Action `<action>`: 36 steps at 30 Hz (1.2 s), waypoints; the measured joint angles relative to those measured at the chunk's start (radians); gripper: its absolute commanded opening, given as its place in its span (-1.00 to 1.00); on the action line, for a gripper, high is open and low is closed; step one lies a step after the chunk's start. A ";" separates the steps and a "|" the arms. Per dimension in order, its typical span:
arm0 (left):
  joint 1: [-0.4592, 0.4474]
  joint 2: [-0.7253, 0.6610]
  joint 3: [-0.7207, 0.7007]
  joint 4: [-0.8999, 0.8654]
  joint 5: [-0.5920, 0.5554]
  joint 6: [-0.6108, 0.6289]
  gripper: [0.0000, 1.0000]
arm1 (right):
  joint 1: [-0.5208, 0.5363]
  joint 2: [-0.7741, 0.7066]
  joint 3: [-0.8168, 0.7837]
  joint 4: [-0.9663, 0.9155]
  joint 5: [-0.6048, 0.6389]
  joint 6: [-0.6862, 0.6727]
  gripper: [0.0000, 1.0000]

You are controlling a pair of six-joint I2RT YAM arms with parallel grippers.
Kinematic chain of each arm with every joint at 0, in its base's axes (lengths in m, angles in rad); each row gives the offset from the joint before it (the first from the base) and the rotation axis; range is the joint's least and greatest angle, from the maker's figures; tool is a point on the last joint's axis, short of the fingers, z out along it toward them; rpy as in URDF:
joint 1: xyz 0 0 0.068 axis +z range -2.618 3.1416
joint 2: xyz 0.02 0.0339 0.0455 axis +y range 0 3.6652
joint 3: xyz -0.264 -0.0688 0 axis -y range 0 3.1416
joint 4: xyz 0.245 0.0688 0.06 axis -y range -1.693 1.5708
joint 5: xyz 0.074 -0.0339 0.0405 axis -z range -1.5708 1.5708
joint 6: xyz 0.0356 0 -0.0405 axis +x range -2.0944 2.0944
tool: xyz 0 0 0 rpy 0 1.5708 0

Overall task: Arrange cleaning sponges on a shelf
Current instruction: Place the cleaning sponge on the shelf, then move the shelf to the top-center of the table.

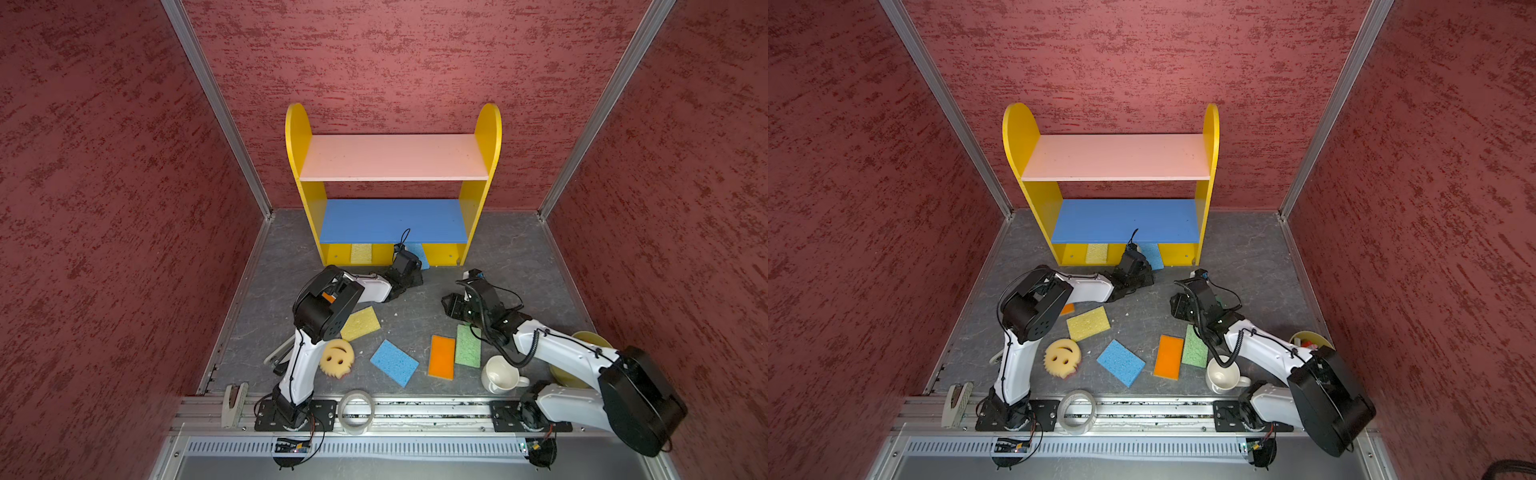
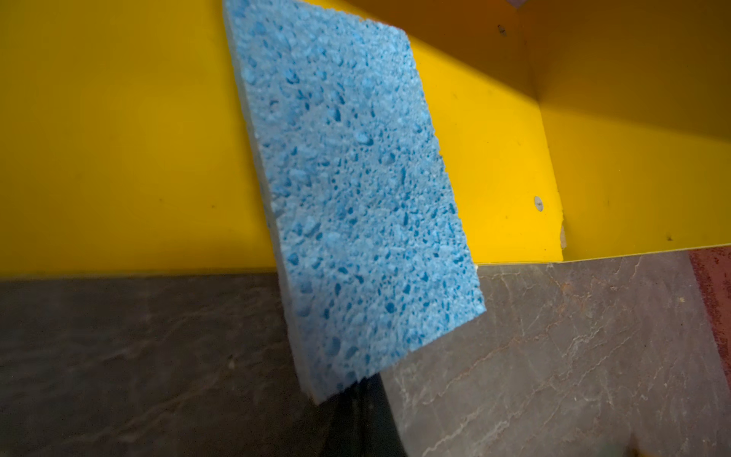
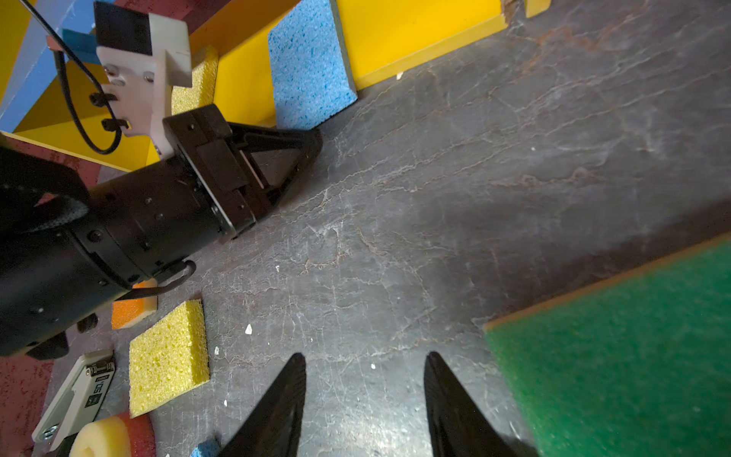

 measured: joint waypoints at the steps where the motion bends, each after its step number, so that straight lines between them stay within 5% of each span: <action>1: 0.002 0.006 0.002 0.019 0.001 0.000 -1.00 | 0.000 0.001 0.000 0.000 0.000 0.000 0.00; 11: 0.004 0.020 0.000 0.066 0.008 0.000 -1.00 | -0.006 0.034 0.000 0.002 0.000 -0.003 -0.01; 16: 0.011 -0.010 -0.043 0.106 0.011 -0.001 -1.00 | -0.010 0.090 0.016 0.016 -0.003 -0.011 -0.18; 22: 0.016 -0.184 -0.170 0.130 -0.005 -0.001 -1.00 | -0.014 0.161 0.076 0.050 -0.002 -0.046 -0.31; 29: 0.004 -0.397 -0.317 0.144 -0.029 -0.001 -1.00 | -0.021 0.245 0.154 0.140 0.014 -0.136 -1.00; 36: 0.003 -0.617 -0.482 0.112 -0.086 0.002 -0.98 | -0.021 0.424 0.243 0.231 0.033 -0.295 -1.00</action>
